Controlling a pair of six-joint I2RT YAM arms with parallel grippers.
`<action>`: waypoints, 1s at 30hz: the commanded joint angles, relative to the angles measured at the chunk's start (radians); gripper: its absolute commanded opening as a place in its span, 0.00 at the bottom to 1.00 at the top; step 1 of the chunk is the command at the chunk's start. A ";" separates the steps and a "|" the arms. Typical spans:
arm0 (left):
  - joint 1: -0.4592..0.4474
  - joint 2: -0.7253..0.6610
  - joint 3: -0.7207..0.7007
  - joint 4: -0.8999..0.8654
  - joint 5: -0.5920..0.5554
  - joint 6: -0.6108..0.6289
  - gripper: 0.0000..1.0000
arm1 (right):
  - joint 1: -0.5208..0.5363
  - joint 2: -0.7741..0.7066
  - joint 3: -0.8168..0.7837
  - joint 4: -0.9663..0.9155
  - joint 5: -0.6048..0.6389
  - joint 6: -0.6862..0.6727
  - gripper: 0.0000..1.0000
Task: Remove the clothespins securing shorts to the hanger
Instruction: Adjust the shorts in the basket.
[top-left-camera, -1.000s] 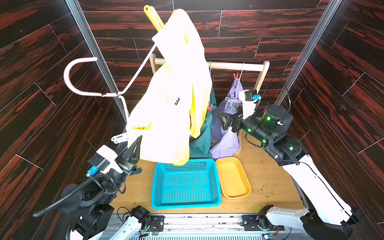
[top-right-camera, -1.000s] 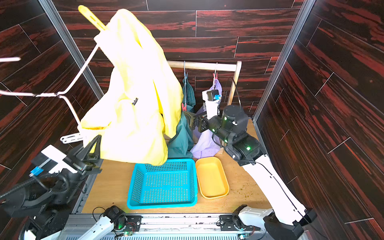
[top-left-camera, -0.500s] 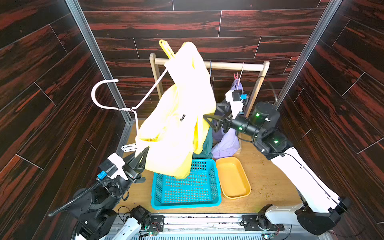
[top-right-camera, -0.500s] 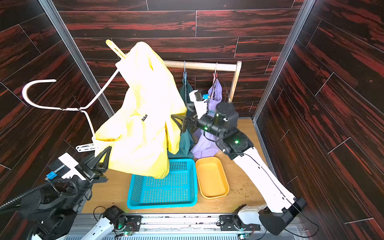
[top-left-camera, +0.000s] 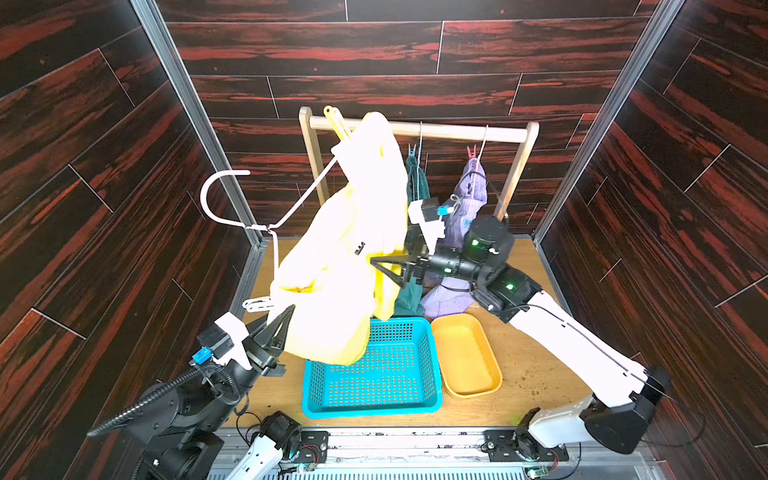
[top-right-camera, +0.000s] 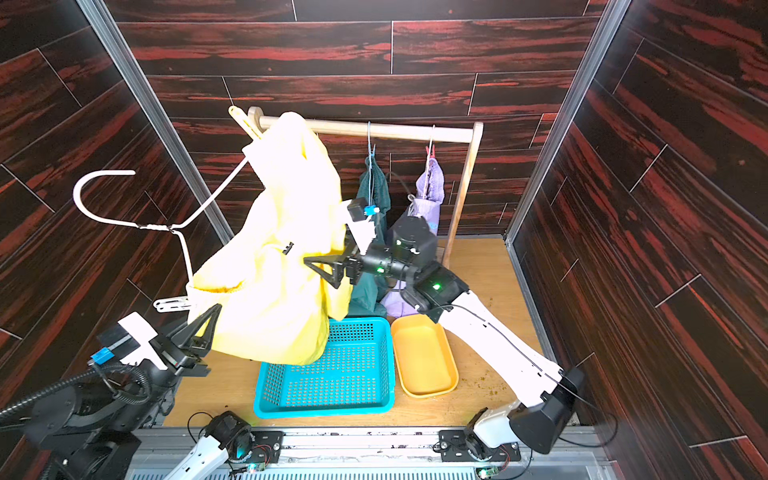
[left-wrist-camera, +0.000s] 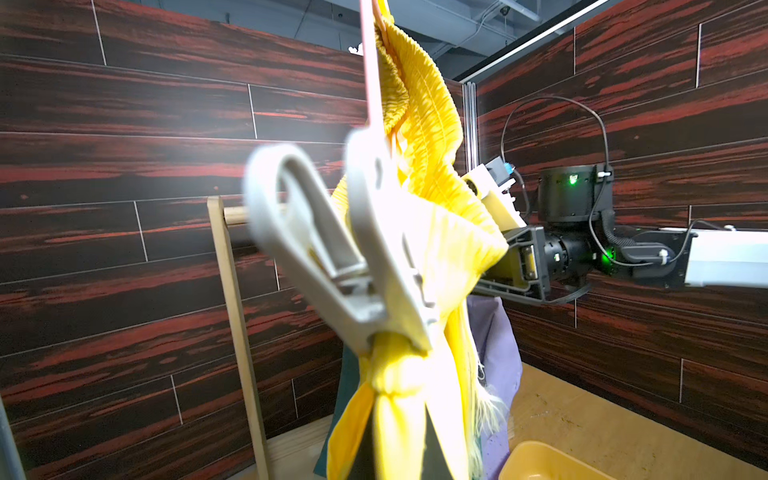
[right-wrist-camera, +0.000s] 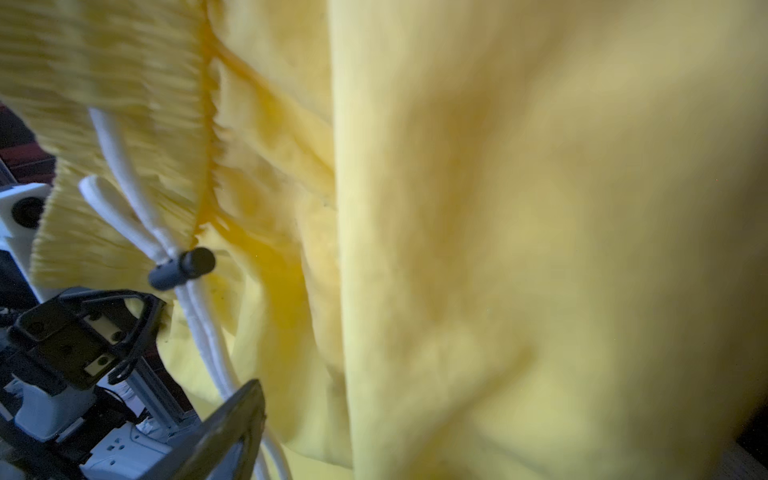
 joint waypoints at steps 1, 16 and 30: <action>0.004 0.019 0.069 -0.027 0.009 0.011 0.00 | 0.047 0.046 -0.012 0.076 -0.009 0.031 0.98; 0.005 0.072 0.105 -0.234 0.123 0.010 0.00 | 0.154 -0.077 -0.370 0.236 0.172 0.138 0.98; 0.005 0.012 0.012 -0.060 0.371 -0.240 0.00 | 0.277 -0.131 -0.493 0.274 0.255 0.133 0.98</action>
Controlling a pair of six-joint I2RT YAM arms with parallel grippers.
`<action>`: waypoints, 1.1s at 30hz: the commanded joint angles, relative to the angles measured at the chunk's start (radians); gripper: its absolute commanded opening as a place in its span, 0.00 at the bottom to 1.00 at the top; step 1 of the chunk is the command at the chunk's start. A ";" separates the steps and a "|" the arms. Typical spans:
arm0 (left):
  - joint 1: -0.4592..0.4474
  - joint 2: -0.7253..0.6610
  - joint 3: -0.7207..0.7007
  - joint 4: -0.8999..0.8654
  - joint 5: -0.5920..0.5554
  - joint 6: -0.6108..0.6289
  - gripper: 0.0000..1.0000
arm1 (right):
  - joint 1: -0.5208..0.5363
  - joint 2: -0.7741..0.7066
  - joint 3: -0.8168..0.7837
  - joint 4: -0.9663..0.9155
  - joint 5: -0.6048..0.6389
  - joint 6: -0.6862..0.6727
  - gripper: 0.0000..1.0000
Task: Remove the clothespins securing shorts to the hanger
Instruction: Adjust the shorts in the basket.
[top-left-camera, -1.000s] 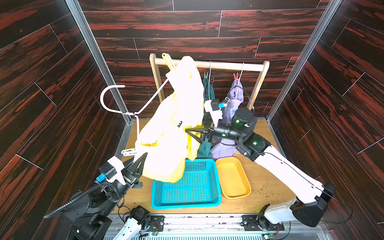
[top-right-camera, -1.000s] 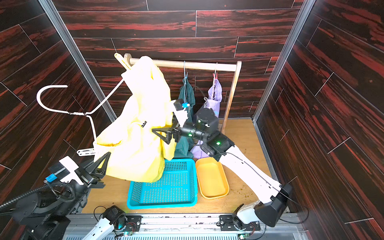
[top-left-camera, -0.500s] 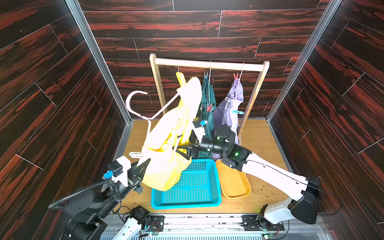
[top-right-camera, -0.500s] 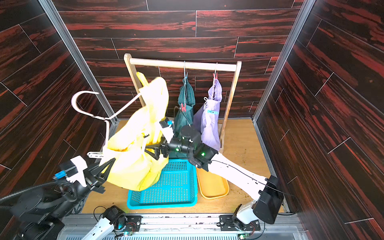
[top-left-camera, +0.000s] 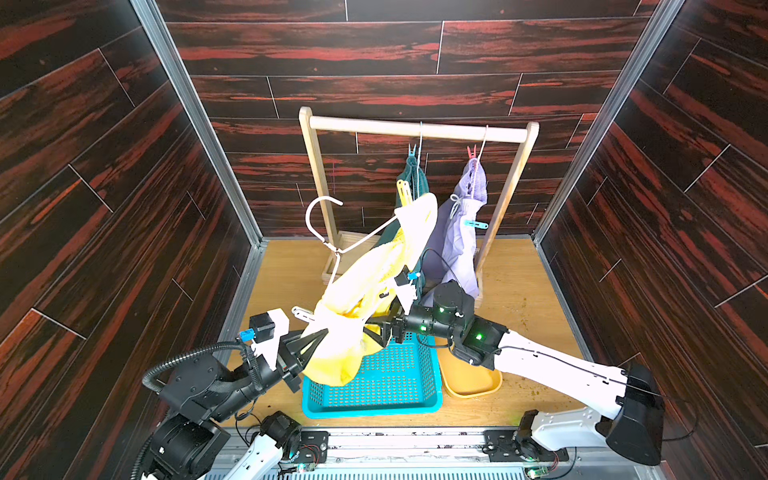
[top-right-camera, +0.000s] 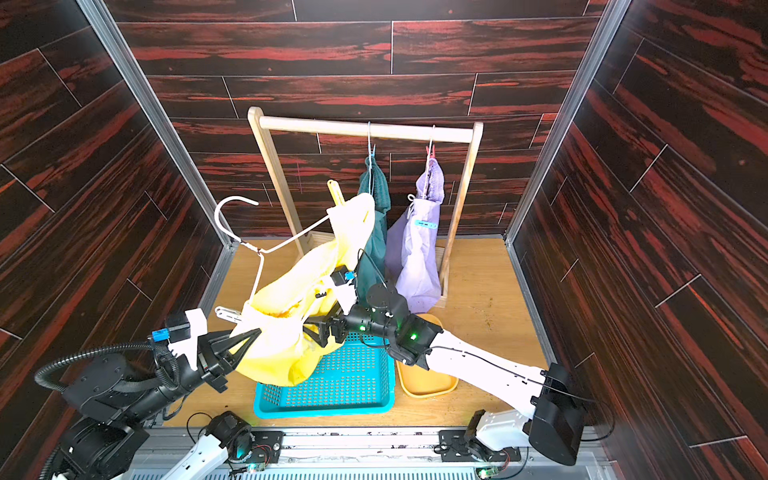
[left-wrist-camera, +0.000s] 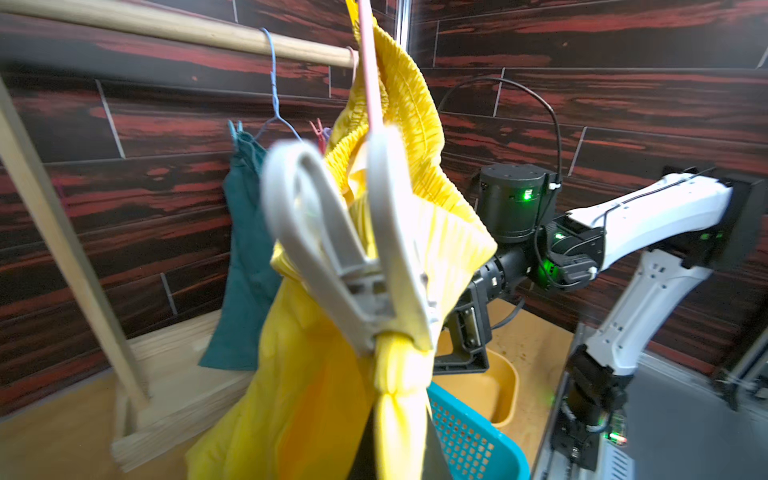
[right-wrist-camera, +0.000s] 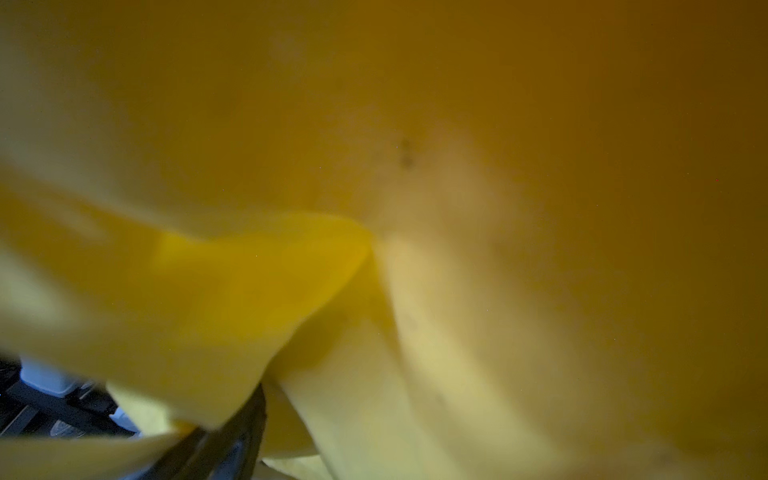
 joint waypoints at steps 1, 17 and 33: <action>0.004 -0.039 0.038 0.152 0.097 -0.070 0.00 | 0.065 -0.021 0.002 0.034 0.035 -0.023 0.98; 0.004 -0.216 0.122 -0.004 0.078 -0.090 0.00 | 0.313 0.046 0.018 0.106 0.237 -0.082 0.98; 0.007 -0.132 0.003 -0.159 0.136 -0.077 0.00 | 0.317 -0.052 -0.157 0.065 0.475 -0.027 0.98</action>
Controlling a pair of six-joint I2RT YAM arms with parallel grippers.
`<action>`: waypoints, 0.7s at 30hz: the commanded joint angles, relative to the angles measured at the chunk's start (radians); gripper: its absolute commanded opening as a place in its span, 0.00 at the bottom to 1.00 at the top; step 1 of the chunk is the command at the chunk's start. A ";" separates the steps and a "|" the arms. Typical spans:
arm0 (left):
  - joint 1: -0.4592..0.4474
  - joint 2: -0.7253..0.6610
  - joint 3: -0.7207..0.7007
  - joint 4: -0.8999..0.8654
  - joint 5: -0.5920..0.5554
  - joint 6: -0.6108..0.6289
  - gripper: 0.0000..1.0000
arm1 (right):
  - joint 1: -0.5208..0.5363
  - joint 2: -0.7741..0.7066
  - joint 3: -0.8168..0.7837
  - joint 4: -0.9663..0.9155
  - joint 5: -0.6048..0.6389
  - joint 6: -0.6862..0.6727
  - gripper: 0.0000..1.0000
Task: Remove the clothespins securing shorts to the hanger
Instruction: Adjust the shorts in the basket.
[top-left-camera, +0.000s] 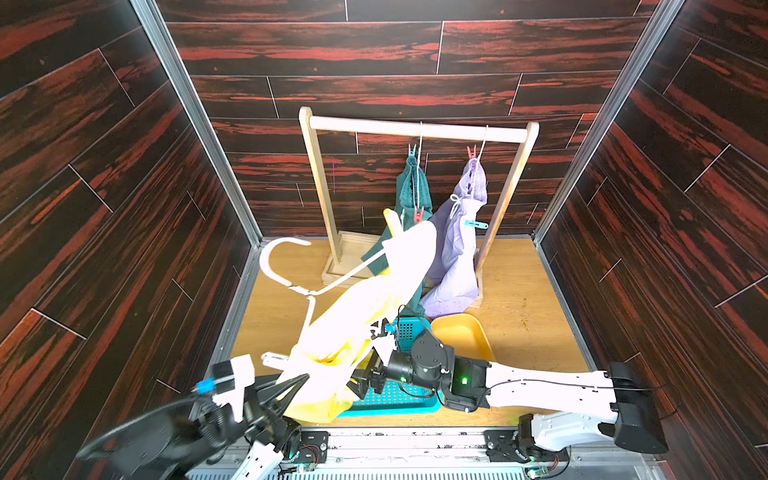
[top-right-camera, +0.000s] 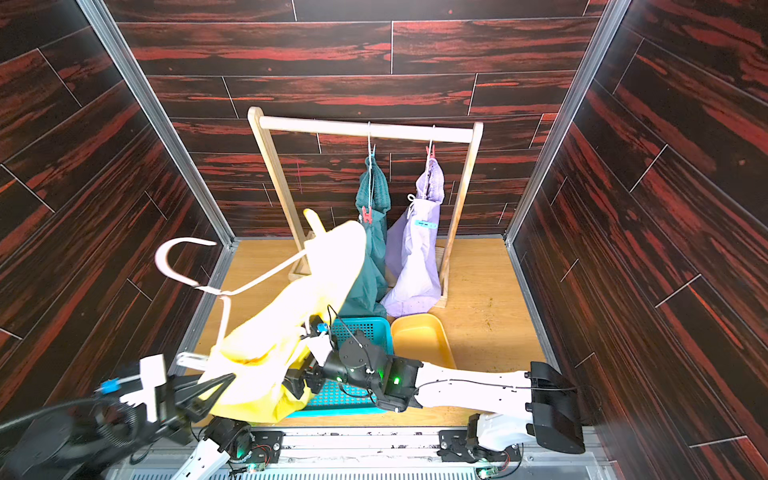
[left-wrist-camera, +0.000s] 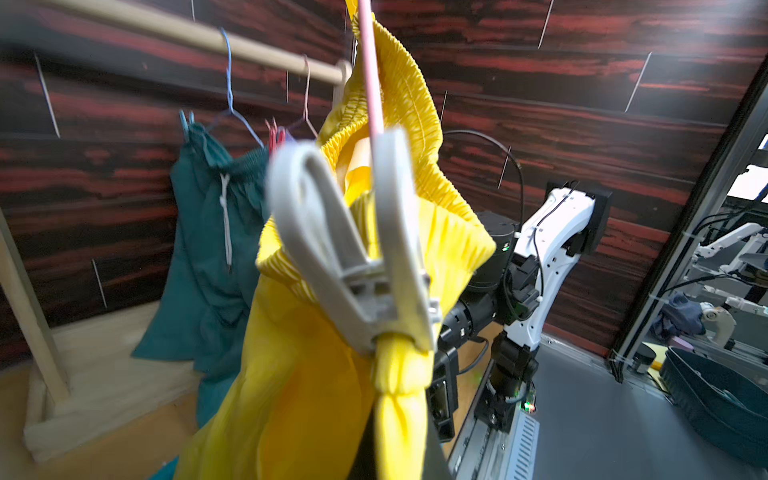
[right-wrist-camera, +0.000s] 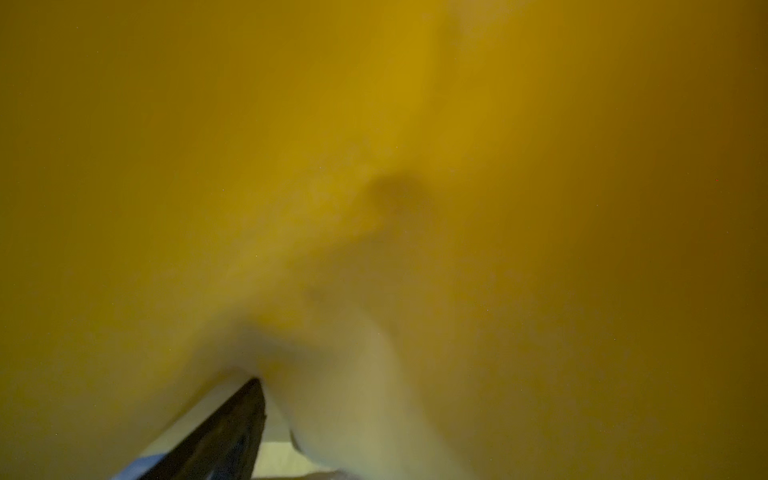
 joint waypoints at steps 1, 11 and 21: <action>0.003 0.058 -0.028 0.047 0.037 0.009 0.00 | -0.004 -0.064 -0.030 -0.053 0.114 0.041 0.98; 0.002 0.182 -0.052 -0.066 -0.125 0.177 0.00 | -0.276 -0.117 -0.202 -0.096 -0.276 0.277 0.99; 0.002 0.378 -0.129 0.187 -0.015 0.198 0.00 | -0.409 -0.088 -0.212 -0.220 -0.466 0.241 0.98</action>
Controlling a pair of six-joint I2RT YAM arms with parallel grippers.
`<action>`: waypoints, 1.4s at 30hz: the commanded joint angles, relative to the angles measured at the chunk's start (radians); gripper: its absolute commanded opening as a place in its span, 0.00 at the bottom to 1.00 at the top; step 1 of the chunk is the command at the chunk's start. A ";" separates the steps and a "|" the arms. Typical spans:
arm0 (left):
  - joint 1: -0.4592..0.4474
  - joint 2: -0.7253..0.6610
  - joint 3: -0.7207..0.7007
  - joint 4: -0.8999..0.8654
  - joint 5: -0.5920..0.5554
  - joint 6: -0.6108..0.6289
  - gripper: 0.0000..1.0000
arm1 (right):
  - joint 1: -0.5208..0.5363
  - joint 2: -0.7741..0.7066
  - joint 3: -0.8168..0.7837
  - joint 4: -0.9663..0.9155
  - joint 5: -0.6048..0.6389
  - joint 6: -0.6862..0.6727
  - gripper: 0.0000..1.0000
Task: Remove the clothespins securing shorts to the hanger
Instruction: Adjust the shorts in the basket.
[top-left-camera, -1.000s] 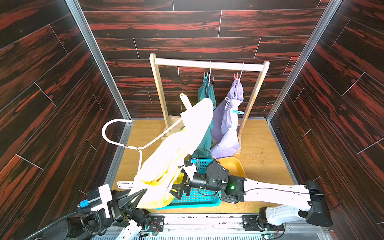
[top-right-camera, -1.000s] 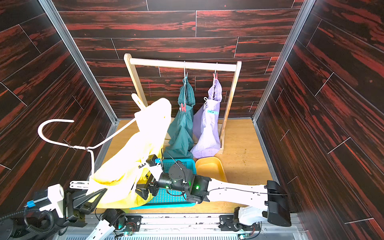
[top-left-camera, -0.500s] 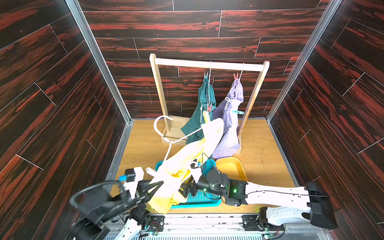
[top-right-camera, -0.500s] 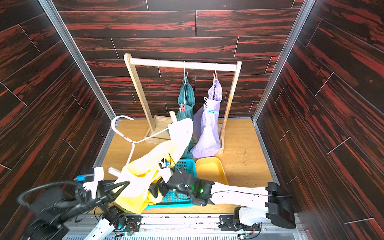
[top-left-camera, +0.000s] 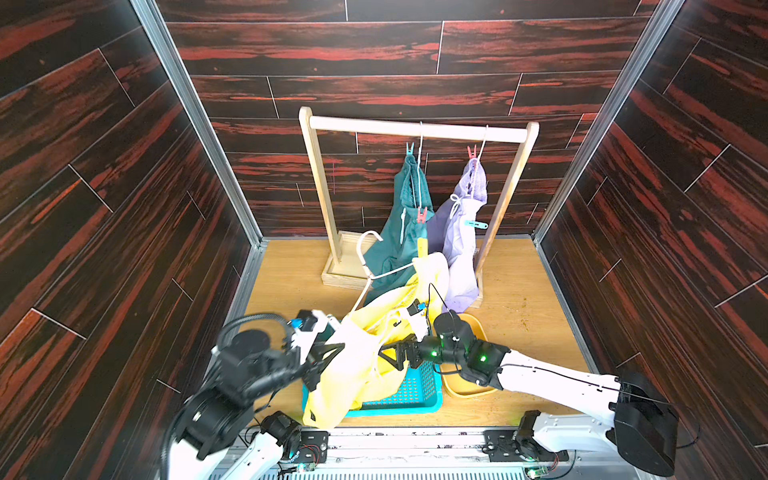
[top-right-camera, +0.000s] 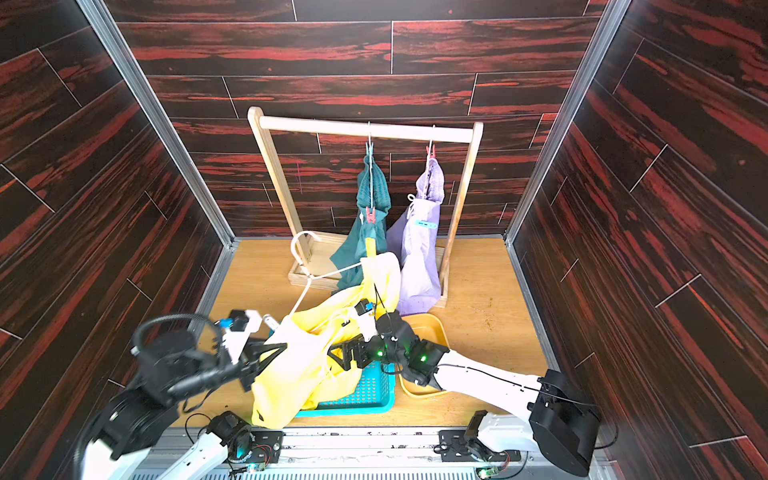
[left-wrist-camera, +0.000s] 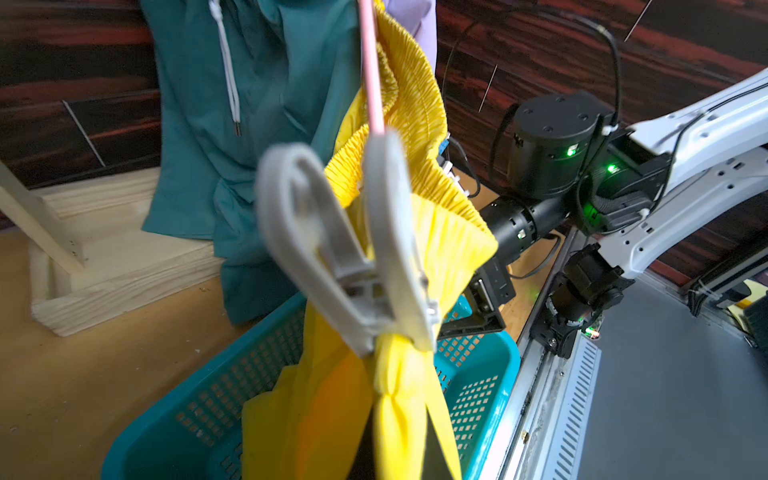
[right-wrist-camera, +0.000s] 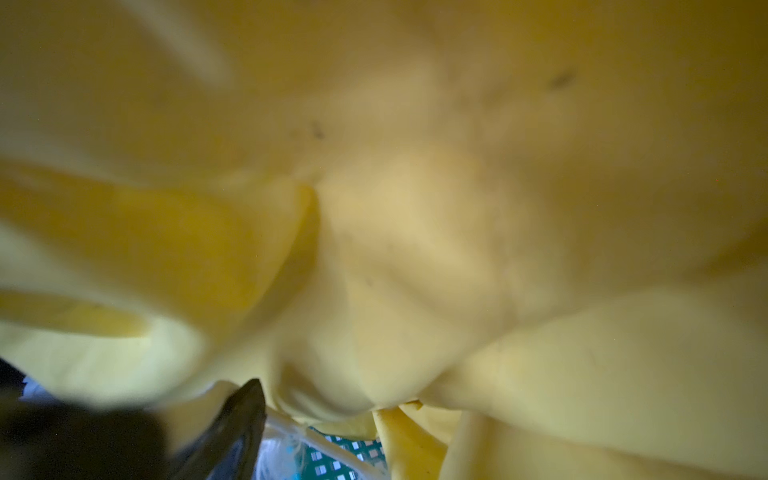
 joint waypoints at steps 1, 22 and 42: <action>0.001 0.073 -0.003 0.177 0.044 0.053 0.00 | -0.031 -0.009 -0.004 -0.071 -0.099 -0.020 0.98; 0.128 0.248 0.081 0.220 0.036 0.306 0.00 | -0.117 -0.290 0.395 -0.946 0.036 -0.191 0.98; 0.245 0.209 0.171 0.113 0.086 0.314 0.00 | -0.369 -0.122 0.888 -0.895 -0.043 -0.458 0.98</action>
